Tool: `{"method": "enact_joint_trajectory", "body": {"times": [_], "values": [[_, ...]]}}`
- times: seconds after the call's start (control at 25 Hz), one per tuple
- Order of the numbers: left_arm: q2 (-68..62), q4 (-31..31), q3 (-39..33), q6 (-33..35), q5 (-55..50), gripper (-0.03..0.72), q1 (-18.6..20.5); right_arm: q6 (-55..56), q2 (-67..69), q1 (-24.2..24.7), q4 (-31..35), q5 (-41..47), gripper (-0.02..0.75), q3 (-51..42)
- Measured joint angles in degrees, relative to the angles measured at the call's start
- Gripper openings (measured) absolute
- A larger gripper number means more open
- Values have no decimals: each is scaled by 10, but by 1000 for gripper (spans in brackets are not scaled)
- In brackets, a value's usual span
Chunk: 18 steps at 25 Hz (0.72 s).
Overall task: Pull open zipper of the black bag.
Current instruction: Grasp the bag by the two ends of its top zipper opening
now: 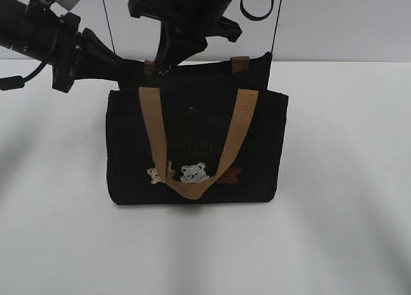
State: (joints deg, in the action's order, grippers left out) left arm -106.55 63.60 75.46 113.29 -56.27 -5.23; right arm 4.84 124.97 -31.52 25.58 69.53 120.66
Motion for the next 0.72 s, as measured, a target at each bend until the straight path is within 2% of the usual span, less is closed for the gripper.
{"method": "enact_joint_trajectory", "body": {"times": [0.72], "values": [[0, -20, 1, 0, -16, 53, -1, -15, -43, -3, -162, 4, -9, -2]]}}
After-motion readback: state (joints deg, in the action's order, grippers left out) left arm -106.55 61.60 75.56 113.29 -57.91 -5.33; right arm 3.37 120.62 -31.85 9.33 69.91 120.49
